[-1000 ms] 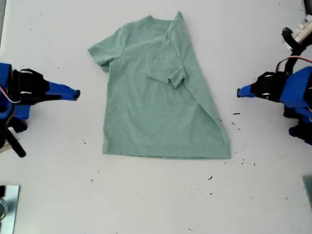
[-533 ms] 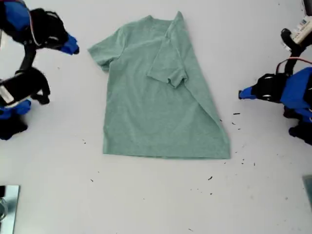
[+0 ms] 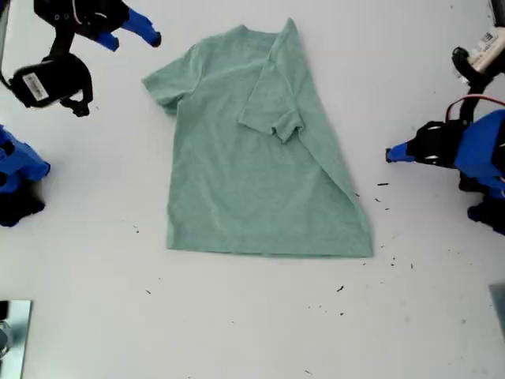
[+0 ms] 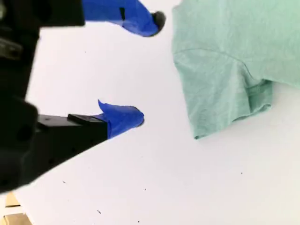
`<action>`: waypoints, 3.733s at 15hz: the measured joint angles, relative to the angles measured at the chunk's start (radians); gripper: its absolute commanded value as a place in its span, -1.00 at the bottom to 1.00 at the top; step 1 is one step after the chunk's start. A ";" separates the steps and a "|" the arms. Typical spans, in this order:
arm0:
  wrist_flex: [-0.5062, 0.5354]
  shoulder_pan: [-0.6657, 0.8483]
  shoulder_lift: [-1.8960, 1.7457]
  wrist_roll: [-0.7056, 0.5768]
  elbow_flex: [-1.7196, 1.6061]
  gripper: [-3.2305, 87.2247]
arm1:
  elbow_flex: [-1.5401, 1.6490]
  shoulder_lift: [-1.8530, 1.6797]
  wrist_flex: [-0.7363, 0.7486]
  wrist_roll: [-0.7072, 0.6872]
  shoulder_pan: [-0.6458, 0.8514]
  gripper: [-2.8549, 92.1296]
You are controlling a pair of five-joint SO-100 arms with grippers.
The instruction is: Fold t shirt
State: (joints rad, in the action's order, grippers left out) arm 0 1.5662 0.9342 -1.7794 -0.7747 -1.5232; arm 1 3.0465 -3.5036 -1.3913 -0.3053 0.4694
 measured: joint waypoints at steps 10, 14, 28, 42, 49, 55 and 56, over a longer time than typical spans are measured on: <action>-0.446 -0.005 0.337 -0.040 -0.318 -0.93 | 0.000 0.000 0.000 -0.021 0.000 -0.89; -0.491 -0.038 0.222 -0.012 -0.359 -0.93 | 0.000 0.000 0.000 -0.031 0.000 -0.89; -0.681 -0.456 0.831 -0.066 0.495 -0.25 | 0.000 0.008 0.000 -0.028 -0.023 -0.89; -0.588 -0.672 -1.397 0.695 -1.563 -0.93 | 0.000 0.032 -0.006 -0.028 -0.038 -0.89; -0.592 -0.684 -1.594 0.723 -1.694 -0.93 | -0.859 0.824 -0.314 -0.026 -0.281 -0.24; -0.592 -0.684 -1.595 0.721 -1.694 -0.93 | -1.057 1.226 -0.233 -0.077 -0.434 -0.25; -0.592 -0.684 -1.600 0.719 -1.694 -0.93 | -0.982 1.230 -0.153 -0.077 -0.445 -0.25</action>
State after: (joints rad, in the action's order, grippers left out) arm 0 0.9741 0.2500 -3.3794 -0.0552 -3.2168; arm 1 2.0647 -2.2734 -1.5447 -0.3820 0.0245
